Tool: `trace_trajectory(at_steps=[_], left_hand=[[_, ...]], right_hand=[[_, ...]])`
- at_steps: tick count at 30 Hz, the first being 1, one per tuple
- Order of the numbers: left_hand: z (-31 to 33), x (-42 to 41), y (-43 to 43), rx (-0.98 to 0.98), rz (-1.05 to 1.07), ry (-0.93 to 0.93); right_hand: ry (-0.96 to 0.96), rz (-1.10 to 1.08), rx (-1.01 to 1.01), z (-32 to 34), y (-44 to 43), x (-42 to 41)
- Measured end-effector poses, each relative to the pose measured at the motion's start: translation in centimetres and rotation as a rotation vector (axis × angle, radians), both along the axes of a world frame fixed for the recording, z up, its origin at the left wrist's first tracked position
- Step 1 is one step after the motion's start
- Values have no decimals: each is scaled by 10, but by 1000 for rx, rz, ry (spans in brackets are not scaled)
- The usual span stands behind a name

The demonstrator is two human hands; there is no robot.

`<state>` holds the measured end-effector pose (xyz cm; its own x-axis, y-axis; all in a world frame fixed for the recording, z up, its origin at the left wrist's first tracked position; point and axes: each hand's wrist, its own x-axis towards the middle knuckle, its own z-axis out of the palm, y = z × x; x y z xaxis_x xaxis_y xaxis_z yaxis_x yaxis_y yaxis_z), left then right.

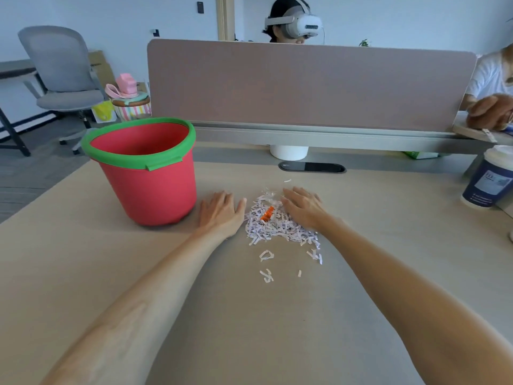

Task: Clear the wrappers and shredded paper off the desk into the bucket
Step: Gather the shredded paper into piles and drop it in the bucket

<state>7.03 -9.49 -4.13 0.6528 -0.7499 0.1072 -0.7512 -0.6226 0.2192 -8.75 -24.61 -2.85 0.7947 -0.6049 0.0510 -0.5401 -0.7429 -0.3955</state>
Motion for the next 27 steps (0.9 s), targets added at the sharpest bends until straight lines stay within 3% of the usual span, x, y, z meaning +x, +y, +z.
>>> trace_trajectory(at_steps=[3, 10, 14, 18, 22, 27], left_hand=[[-3, -1, -4, -35, -85, 95], [22, -32, -1, -187, -375, 618], [25, -41, 15, -190, -433, 740], [29, -42, 26, -61, -462, 587], [27, -45, 24, -38, -470, 347], [8, -37, 3, 19, -482, 122]], right_hand=[[-73, 54, 66, -7, -2, -7], [-93, 184, 225, 13, 22, -45], [150, 284, -28, 13, 38, -55], [74, 238, -168, 5, 43, -53], [-94, 232, -171, -9, 37, -48], [-173, 173, -114, 1, 27, -41]])
